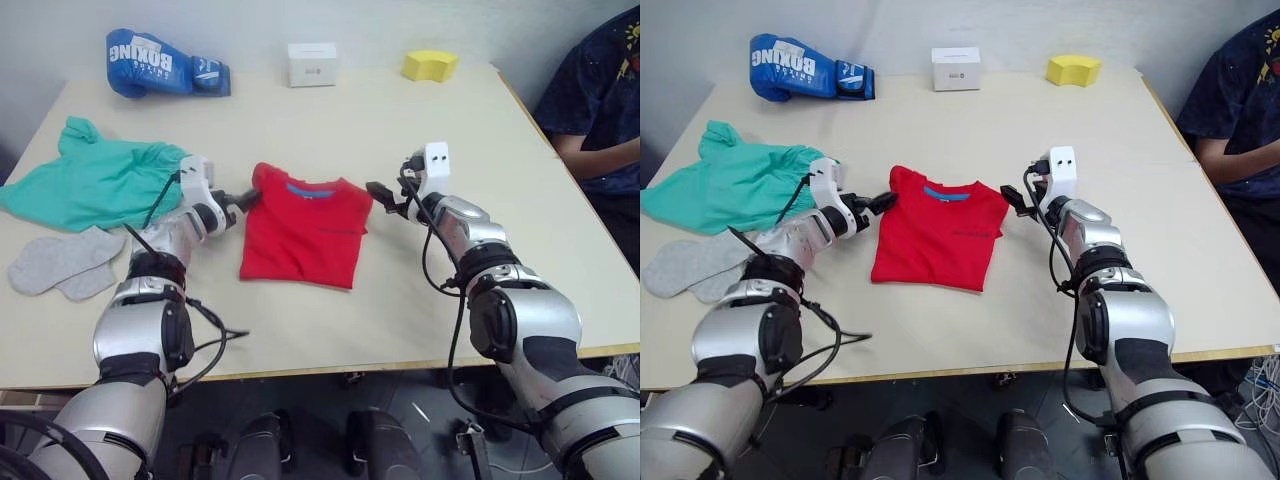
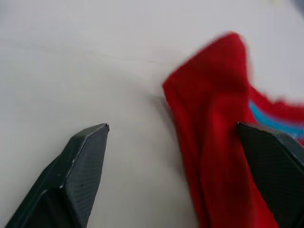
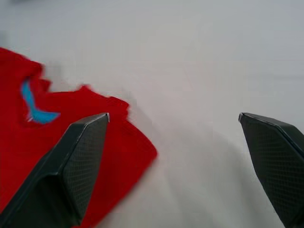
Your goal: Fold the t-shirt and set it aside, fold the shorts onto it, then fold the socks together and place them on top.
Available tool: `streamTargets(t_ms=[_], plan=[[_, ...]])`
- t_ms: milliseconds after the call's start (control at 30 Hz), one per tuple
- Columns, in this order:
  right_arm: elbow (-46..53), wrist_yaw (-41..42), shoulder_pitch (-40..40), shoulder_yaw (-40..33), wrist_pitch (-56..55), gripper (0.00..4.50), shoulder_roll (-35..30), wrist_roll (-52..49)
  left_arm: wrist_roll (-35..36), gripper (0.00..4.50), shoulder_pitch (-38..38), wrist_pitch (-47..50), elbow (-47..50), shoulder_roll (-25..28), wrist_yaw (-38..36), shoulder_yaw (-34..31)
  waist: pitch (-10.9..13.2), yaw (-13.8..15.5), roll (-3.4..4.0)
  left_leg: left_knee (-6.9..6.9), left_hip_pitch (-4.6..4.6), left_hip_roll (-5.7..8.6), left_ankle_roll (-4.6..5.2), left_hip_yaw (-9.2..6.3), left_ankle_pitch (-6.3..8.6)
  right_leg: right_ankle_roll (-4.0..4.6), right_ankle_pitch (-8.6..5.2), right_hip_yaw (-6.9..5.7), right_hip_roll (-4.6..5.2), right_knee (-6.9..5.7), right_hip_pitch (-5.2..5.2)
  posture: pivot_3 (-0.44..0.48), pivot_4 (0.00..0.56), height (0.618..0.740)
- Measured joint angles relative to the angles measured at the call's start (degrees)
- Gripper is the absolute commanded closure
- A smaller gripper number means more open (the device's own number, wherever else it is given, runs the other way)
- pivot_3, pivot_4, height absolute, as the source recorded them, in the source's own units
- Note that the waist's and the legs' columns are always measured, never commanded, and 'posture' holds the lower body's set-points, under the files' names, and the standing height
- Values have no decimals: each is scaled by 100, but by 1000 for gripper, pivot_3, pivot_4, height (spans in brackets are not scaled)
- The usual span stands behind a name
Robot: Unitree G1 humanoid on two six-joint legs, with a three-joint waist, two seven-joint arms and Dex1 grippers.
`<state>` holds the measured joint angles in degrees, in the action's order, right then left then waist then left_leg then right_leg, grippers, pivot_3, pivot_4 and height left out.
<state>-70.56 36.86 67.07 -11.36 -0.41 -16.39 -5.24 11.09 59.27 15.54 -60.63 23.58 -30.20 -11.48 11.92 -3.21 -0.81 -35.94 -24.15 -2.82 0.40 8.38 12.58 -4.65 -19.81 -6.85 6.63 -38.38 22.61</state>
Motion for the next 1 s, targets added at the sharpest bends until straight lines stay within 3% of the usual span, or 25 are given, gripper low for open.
streamTargets(t_ms=[167, 333, 467, 633, 767, 867, 1000], plan=[[1233, 1368, -1100, 699, -1101, 22, -189, 207, -252, 0, -1180, -1430, 1357, 372, -1216, 497, 0, -18, 0, 1, -4, -18, -7, 3, 5, 0, 0, 24, -8, -1, 14, 0, 150, 740], [3816, 2321, -2724, 1438, -1519, 22, -334, 129, 6, 0, -2487, -2709, 3075, 1013, -2769, 611, -1, -11, 1, -8, 6, -37, -13, 9, 14, 1, 0, 38, -13, -3, 11, 0, 150, 740], [5190, 2320, -3530, 2033, -1367, 22, -302, 241, 89, 0, -2998, -2923, 3496, 1117, -3214, 671, -2, 37, -1, -25, 3, -39, -7, 5, 14, 3, 0, 35, -9, 8, 11, 0, 150, 740], [5538, 1802, -3740, 2575, -1523, 22, -299, 909, -408, 0, -3042, -3512, 3408, 1176, -3046, 987, -7, 144, -10, -27, 6, -36, -2, 4, 17, 5, 1, 36, -6, 8, 9, 0, 150, 740], [5308, 1364, -3647, 2742, -1833, 948, -324, 1290, -813, 0, -2819, -3592, 2963, 1164, -2733, 1224, -10, 164, -15, -30, 6, -36, -1, 4, 17, 5, 1, 30, -7, 6, 7, 0, 150, 740], [5073, 1112, -3539, 2793, -1973, 2016, -361, 1484, -965, 638, -2598, -3679, 2729, 1132, -2642, 1359, -17, 166, -24, -35, 14, -36, 1, 3, 16, 5, 1, 24, -6, 2, -3, 0, 150, 740], [4841, 935, -3485, 2794, -2117, 3451, -460, 1576, -1068, 1901, -2382, -3841, 2399, 1079, -2614, 1538, -22, 174, -30, -36, 25, -35, 1, 3, 16, 5, 1, 22, -5, 1, -12, 0, 150, 740]])
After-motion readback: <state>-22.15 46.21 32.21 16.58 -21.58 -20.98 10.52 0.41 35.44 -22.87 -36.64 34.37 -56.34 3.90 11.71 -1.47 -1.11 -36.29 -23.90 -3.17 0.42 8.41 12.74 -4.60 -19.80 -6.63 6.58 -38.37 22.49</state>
